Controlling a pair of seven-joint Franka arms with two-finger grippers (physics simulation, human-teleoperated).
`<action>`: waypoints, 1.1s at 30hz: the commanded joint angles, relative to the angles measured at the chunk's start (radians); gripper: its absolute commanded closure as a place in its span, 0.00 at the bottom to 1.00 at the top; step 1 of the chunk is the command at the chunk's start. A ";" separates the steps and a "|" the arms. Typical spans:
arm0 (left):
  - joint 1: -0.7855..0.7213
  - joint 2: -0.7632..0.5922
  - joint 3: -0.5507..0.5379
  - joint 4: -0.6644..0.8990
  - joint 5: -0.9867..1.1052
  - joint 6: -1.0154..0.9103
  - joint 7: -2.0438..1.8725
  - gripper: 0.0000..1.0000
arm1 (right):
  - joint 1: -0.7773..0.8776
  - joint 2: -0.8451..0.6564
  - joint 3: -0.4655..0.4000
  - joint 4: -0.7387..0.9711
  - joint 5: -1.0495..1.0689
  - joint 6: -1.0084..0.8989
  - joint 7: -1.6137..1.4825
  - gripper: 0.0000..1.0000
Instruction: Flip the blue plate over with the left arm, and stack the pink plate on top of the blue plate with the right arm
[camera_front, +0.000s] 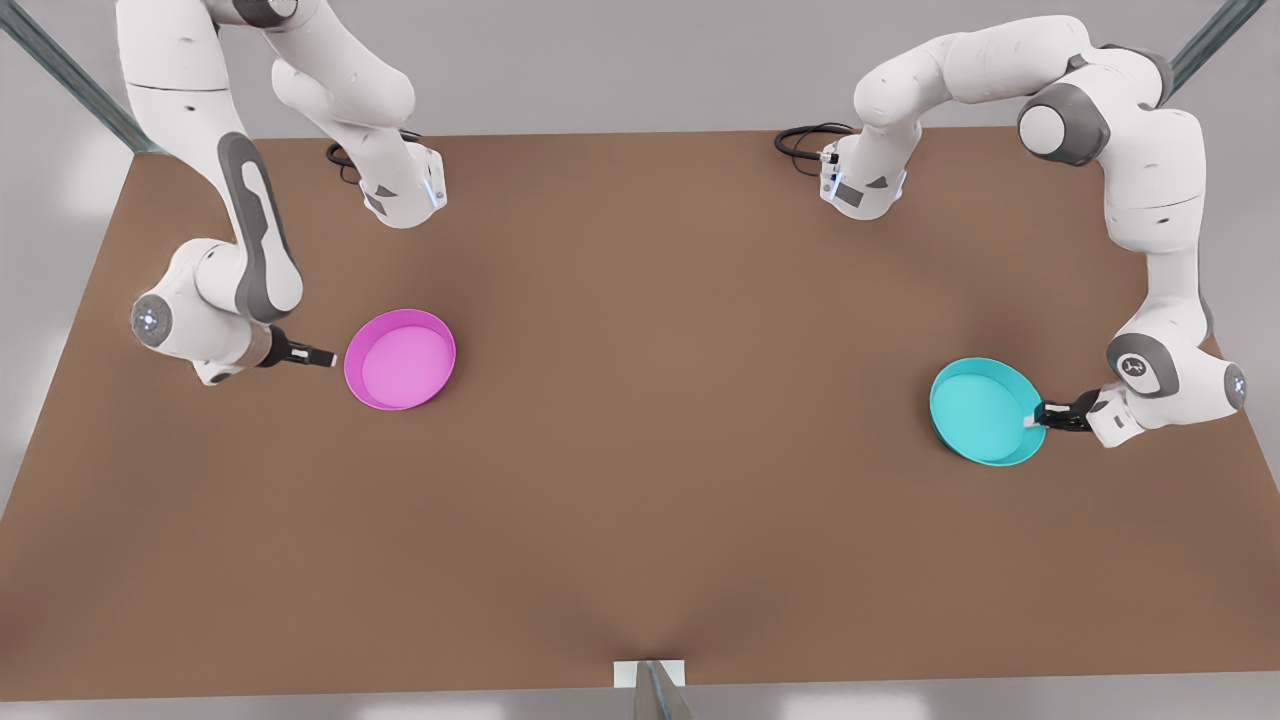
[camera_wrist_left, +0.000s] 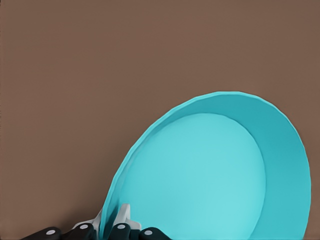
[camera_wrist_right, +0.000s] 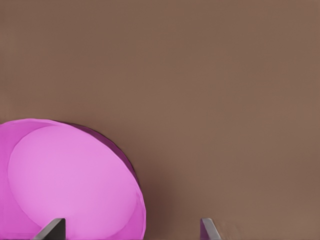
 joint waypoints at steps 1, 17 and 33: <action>0.000 -0.011 0.000 0.001 0.019 -0.008 -0.016 0.79 | 0.040 0.020 0.001 0.002 0.012 0.061 -0.046 0.00; -0.557 -0.204 -0.008 0.409 0.609 -0.704 -0.880 0.79 | 0.043 0.036 0.001 0.001 0.012 0.076 -0.046 0.00; -1.279 0.066 -0.009 0.424 1.682 -1.149 -1.411 0.79 | 0.006 0.066 0.000 0.002 0.013 0.085 -0.121 0.00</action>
